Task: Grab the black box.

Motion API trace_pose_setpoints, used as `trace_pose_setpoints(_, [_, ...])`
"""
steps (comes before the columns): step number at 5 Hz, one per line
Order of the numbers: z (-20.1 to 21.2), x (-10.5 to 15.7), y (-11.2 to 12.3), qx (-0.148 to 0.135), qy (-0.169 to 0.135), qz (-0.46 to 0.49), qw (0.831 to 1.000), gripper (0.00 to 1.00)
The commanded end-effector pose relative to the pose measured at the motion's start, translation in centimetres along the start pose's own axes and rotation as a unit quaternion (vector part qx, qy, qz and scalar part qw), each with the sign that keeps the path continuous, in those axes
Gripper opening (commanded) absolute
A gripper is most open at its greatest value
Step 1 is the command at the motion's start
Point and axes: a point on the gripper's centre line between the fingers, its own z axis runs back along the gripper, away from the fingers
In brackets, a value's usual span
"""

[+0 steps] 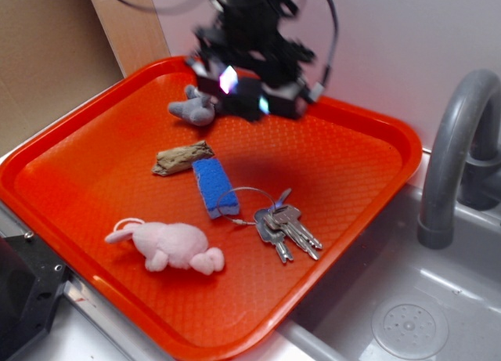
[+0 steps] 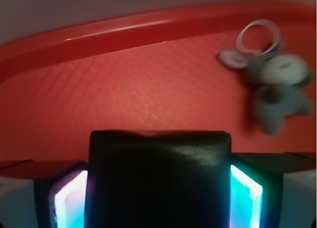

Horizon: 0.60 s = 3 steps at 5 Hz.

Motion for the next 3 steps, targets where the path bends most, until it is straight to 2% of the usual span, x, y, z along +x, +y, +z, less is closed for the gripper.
trace_pose_setpoints(1, [9.9,-2.5,5.4,-0.026,-0.038,-0.066,0.997,0.00])
trace_pose_setpoints(2, [13.3,-3.3,6.5,-0.038,-0.075,-0.061,0.995,0.00])
trace_pose_setpoints(3, [14.3,-2.9,7.4,-0.049,-0.087,-0.042,0.994,0.00])
